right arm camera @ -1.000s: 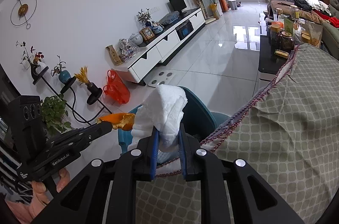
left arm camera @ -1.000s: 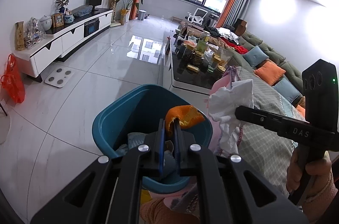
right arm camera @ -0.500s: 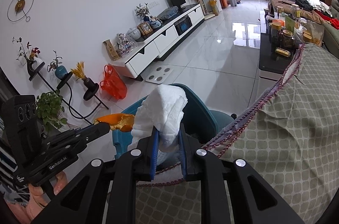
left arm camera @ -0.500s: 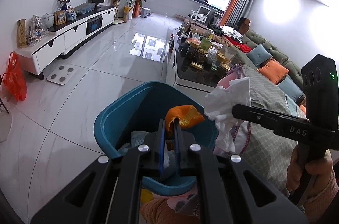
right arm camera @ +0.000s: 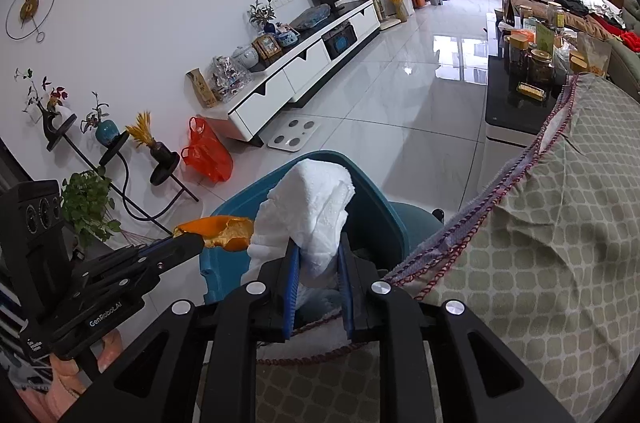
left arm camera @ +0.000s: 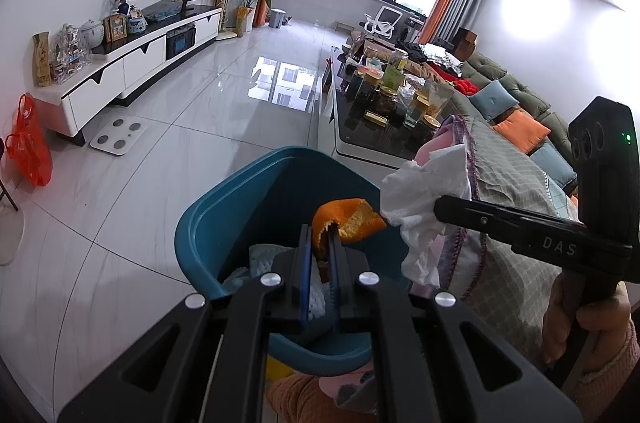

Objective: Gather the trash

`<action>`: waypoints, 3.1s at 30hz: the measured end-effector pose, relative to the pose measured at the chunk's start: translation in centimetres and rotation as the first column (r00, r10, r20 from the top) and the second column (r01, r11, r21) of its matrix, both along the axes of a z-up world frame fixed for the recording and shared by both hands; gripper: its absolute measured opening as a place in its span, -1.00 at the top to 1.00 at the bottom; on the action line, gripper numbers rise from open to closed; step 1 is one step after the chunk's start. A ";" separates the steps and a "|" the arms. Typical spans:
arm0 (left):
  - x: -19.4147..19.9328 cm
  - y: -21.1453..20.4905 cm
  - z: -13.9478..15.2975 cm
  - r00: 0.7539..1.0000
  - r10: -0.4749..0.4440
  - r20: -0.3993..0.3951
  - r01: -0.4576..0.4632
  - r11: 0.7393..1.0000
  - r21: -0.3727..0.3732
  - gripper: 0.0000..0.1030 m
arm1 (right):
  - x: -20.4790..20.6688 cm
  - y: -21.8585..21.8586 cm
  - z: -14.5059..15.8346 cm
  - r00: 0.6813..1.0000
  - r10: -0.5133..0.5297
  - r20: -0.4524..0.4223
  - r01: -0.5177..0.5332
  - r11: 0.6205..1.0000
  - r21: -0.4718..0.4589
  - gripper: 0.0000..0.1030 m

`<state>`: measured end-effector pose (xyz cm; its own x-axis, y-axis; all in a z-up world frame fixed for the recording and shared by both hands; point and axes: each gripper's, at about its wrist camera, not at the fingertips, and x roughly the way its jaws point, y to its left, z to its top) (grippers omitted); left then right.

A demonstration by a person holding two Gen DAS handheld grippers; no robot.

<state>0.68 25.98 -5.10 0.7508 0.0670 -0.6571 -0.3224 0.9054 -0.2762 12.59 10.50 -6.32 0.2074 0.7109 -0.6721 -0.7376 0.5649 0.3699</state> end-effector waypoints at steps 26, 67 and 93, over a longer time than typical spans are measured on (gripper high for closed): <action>2.6 -0.1 -2.7 0.999 0.001 -0.052 -0.002 1.000 -0.019 0.72 | 0.1 2.2 -0.7 1.000 -0.001 -0.004 0.000 0.998 -0.063 0.44; -4.1 -11.0 4.5 0.960 -0.141 0.242 0.092 0.975 0.204 -0.93 | -9.0 -16.2 3.9 0.901 -0.301 0.312 0.259 0.951 0.169 -0.93; -0.9 -26.8 6.3 0.844 -0.371 0.388 0.244 0.908 0.340 -0.94 | -14.9 -33.4 4.0 0.444 -0.743 0.500 0.733 0.622 0.274 -0.93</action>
<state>-0.18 -0.78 1.21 0.9642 -0.0917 -0.2489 0.0807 0.9953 -0.0537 -2.29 -22.88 -2.30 0.9594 0.1237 -0.2535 -0.1040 0.9905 0.0899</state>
